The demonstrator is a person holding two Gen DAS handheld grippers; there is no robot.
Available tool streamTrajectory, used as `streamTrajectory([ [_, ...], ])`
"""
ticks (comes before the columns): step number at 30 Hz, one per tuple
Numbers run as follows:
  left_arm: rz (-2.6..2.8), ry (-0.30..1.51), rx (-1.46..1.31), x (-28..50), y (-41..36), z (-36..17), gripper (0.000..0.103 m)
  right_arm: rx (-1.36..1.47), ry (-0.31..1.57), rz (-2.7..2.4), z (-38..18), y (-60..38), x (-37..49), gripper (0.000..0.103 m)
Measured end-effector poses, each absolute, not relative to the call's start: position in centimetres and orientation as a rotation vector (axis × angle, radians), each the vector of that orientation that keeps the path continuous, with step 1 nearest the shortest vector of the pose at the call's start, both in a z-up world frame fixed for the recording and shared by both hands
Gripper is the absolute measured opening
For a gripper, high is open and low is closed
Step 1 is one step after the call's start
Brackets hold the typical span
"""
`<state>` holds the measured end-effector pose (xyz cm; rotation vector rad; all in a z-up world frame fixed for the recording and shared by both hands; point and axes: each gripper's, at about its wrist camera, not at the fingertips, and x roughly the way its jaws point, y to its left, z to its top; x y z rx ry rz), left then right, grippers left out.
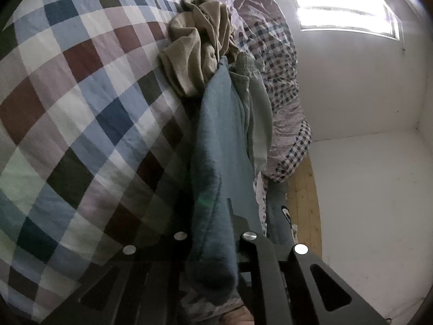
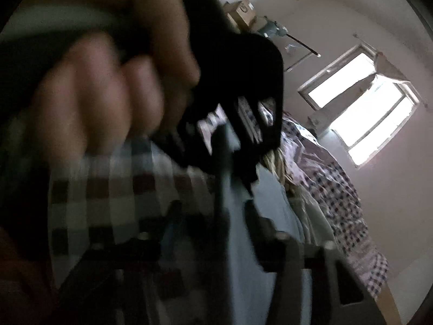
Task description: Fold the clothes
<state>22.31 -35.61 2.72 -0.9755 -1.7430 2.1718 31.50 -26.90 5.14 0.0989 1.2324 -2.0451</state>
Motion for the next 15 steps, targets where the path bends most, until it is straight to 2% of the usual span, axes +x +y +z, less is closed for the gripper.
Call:
streamTrajectory([
  [3,2.157,-1.739,-0.962,22.3,-35.6,3.3,0.008,0.071,1.232,-2.138,5.0,-25.2,31.7,0.070],
  [9,2.132,-1.721,-0.908,22.4,-35.1,5.0,0.007,0.093,1.163,-2.380,6.4,-23.2,30.0,0.072],
  [15,2.108,-1.727,-0.871,22.0,-35.0,6.1,0.007,0.172,1.277,-2.459,4.9,-22.9,27.5,0.072],
])
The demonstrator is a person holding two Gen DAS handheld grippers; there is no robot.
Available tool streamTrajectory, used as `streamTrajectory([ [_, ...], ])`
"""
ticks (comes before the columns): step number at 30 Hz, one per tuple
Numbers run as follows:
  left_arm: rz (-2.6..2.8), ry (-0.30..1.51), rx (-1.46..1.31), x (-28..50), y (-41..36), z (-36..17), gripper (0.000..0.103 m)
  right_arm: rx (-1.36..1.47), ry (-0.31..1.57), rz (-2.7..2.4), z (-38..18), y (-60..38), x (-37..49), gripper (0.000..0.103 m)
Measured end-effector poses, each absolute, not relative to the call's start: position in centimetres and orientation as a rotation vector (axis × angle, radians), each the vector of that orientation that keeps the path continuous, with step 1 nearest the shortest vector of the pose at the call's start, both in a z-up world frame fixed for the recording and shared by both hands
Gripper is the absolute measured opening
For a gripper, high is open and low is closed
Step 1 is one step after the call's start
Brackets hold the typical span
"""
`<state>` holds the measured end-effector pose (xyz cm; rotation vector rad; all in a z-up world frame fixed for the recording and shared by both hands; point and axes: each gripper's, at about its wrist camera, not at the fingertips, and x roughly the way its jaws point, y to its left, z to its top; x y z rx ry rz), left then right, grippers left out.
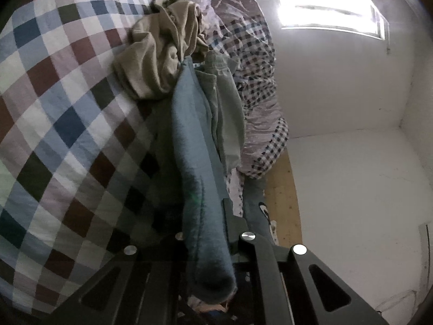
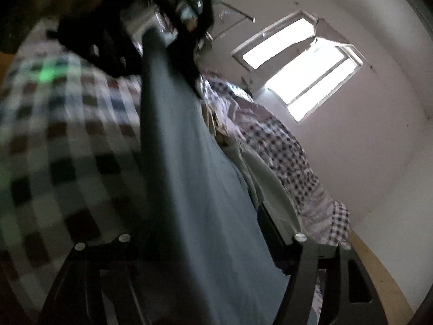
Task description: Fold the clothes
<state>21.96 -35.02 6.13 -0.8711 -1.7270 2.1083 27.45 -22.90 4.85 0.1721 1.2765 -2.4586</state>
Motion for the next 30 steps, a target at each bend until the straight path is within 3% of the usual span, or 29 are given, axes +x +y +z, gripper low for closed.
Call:
streamTrajectory([
  [4,2.103,-1.736,-0.861,22.2,-35.6,6.3,0.007,0.243,1.315,-2.491,3.7,-21.3,26.0,0.072],
  [6,2.101,-1.740,-0.855,22.1,-35.7,6.4,0.006,0.256,1.291,-2.515,3.8,-20.0,25.4,0.079],
  [13,2.115,-1.740,-0.837,21.7,-35.7,6.7,0.006,0.313,1.329,-2.626,4.3,-14.1,22.9,0.079],
  [30,2.130,-1.781,-0.810,21.9,-36.4,6.9,0.006,0.393,1.703,-2.629,3.5,1.9,21.1,0.079],
])
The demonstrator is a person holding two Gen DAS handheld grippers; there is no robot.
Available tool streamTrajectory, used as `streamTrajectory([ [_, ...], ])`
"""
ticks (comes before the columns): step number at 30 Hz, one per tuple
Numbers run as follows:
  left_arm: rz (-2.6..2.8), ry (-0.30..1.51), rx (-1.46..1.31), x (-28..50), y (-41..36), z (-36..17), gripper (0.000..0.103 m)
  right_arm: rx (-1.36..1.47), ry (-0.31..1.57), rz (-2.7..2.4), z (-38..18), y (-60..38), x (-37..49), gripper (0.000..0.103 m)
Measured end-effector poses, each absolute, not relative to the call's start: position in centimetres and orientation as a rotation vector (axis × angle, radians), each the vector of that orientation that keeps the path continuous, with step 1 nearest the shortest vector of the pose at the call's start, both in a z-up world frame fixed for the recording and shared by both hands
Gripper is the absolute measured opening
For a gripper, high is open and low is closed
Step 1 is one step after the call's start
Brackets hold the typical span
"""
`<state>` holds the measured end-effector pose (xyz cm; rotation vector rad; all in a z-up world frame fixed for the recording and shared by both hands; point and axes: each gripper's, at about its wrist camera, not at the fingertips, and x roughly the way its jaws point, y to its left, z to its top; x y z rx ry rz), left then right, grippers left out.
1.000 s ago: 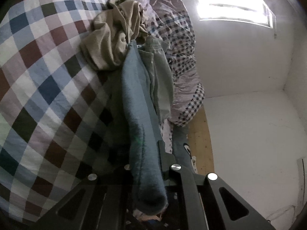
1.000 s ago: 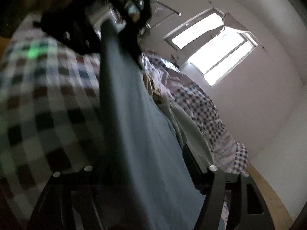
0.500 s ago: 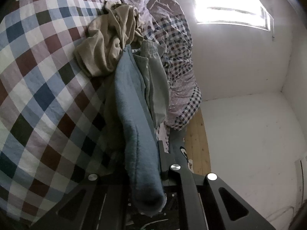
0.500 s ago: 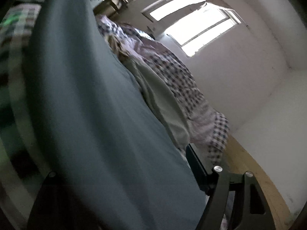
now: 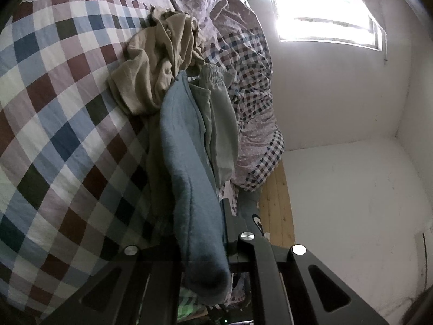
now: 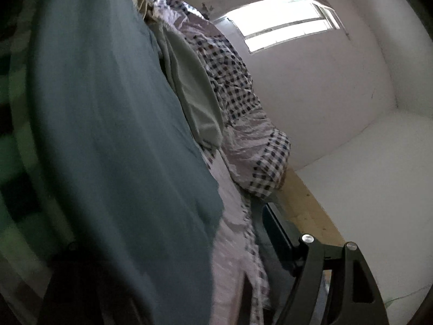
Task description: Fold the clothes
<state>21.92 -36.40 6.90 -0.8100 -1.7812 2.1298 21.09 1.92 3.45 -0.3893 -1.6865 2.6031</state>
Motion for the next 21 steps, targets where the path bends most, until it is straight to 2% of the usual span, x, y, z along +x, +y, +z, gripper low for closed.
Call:
streamTrajectory([
  [11,2.133,-1.789,-0.849,22.0,-36.0,6.4,0.006,-0.363,-1.846,2.446,1.2,4.2,22.5,0.079],
  [17,2.153,-1.788,-0.883,22.6,-36.1,5.8,0.006,-0.365,-1.883,2.451,0.8,4.2,22.4,0.072],
  [21,2.165,-1.786,-0.901,22.8,-36.2,5.5,0.006,-0.344,-1.913,2.436,0.7,4.2,22.2,0.072],
])
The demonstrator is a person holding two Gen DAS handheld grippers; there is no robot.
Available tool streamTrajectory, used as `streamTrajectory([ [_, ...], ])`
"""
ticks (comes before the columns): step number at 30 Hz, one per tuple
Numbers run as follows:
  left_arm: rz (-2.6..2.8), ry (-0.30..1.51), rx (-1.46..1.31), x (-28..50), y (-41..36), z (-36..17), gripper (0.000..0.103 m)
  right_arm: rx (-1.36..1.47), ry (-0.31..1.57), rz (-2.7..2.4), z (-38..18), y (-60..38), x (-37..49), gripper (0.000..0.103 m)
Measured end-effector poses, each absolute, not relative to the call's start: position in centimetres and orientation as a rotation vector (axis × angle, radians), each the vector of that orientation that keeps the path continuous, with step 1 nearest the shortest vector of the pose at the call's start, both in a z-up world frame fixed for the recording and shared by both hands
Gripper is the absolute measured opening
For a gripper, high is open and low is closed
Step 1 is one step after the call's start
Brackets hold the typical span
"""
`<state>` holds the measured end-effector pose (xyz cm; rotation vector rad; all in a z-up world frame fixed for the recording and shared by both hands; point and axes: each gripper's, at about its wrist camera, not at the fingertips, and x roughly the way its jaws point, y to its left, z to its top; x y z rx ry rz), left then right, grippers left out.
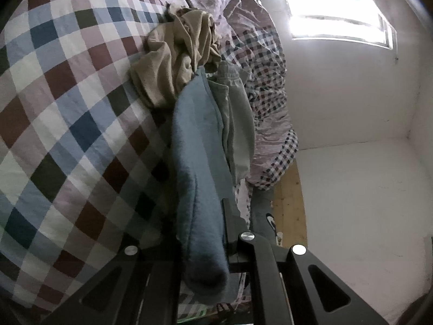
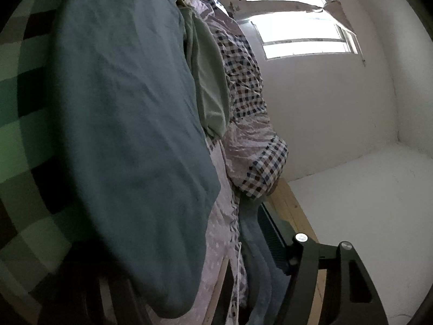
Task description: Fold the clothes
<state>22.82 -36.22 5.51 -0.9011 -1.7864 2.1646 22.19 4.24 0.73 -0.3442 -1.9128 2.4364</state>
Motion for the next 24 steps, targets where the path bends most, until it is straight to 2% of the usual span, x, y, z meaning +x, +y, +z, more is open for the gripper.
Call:
streamTrajectory([
  [5,2.164,-1.794,-0.906,23.1,-36.3,5.2,0.006,-0.324,-1.920,2.391,0.9,4.4,22.2,0.072],
  [7,2.163,-1.789,-0.905,23.7,-36.4,4.9,0.006,-0.343,-1.927,2.384,0.8,4.5,22.2,0.069],
  [12,2.158,-1.786,-0.914,23.8,-36.5,4.6,0.006,-0.398,-1.977,2.369,-0.2,4.3,22.4,0.040],
  [13,2.159,-1.784,-0.917,23.8,-36.5,4.6,0.006,-0.422,-1.976,2.373,-0.3,4.2,22.4,0.037],
  [15,2.160,-1.781,-0.923,23.8,-36.5,4.6,0.006,-0.482,-1.957,2.389,-0.3,4.3,22.1,0.023],
  [18,2.160,-1.783,-0.933,24.1,-36.4,4.5,0.006,-0.556,-1.939,2.408,-0.2,4.3,21.9,0.008],
  [24,2.166,-1.761,-0.918,24.9,-36.4,4.9,0.006,-0.580,-1.840,2.488,2.1,3.8,22.4,0.005],
])
